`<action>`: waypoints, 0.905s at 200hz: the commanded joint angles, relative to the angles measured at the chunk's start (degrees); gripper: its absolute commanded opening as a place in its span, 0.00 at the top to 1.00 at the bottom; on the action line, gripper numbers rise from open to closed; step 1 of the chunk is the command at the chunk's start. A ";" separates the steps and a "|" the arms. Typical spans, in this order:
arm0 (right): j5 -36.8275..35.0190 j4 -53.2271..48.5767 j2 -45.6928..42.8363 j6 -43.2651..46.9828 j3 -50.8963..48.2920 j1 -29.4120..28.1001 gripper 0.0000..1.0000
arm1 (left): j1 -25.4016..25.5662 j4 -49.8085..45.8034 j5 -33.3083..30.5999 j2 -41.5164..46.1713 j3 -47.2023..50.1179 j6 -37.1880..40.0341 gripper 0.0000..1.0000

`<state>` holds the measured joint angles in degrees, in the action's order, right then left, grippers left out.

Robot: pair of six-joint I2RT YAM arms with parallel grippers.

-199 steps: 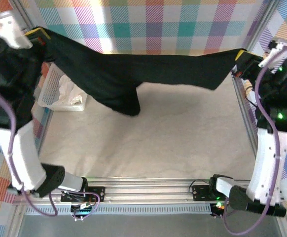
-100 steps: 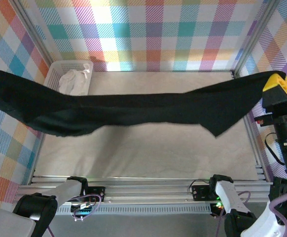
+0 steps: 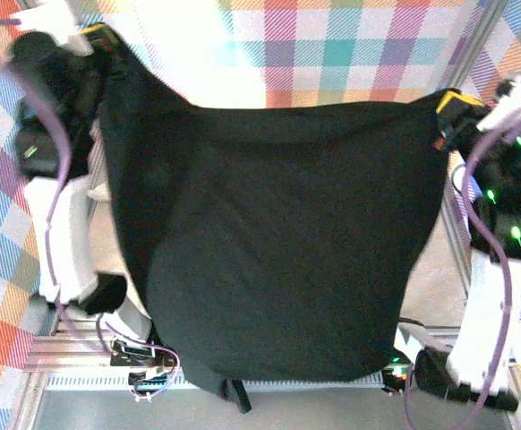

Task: Fold the inside-out t-shirt

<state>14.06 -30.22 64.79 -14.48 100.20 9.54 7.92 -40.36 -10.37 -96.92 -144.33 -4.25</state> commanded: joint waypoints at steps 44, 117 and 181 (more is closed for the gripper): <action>-10.96 16.18 39.49 4.02 5.53 -8.67 0.97 | -0.88 8.14 1.99 -38.86 -14.41 1.82 0.97; -18.15 -7.37 79.24 5.82 49.60 -10.90 0.55 | -1.13 13.07 4.53 -54.57 -20.38 -5.95 0.23; -10.42 -0.21 45.12 -0.91 -6.94 -13.47 0.46 | 0.54 17.82 13.92 -22.43 29.96 -21.79 0.17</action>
<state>-0.93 -31.66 121.49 -10.11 105.73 -3.16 7.79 -29.89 -1.67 -135.66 -134.15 -17.69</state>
